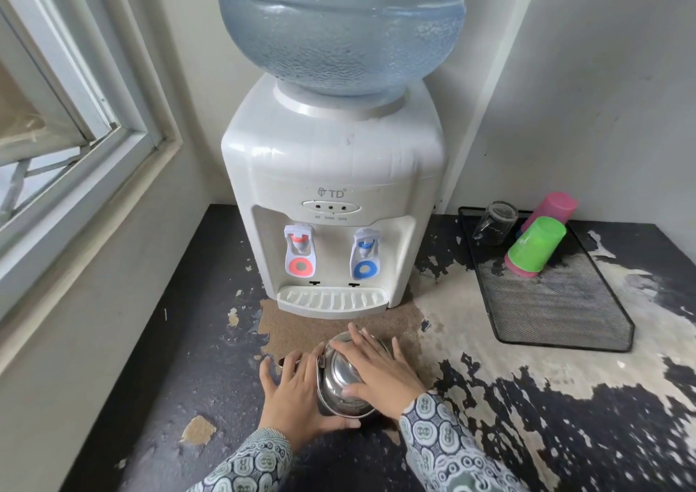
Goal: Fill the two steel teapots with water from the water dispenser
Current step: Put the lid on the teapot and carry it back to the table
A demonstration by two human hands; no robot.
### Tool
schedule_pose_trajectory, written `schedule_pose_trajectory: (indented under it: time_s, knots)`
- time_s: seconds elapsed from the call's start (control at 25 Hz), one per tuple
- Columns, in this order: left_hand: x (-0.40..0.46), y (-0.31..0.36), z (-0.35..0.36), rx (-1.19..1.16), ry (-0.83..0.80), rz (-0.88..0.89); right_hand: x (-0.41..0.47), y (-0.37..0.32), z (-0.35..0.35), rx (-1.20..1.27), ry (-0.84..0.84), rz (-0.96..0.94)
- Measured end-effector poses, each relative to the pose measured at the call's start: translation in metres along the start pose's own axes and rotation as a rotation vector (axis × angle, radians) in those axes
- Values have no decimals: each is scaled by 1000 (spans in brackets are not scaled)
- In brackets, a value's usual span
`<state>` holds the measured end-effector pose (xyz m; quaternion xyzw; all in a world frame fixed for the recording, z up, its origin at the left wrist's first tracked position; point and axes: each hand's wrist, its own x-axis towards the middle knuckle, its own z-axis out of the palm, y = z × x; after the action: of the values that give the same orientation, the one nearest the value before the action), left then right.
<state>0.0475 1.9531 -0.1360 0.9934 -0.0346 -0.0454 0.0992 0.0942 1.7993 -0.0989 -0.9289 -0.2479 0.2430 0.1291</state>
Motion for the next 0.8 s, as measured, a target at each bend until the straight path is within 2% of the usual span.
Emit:
schedule_pose_trajectory:
  time_s: [0.16,0.32,0.56,0.64,0.8]
  knots:
    - [-2,-1,0,-34,-149,-49,1,2,-9,42,-82,-22]
    - [-1,-1,-6,-22,-193,-56,-10,19,-19,561,0,-18]
    - [1,0,-17,-33,-183,-60,-14,30,-9,912,93,-12]
    - [4,0,-21,-57,-178,-64,-15,32,-2,964,169,-49]
    - [6,-2,-24,-128,-233,-49,-16,27,30,905,414,-132]
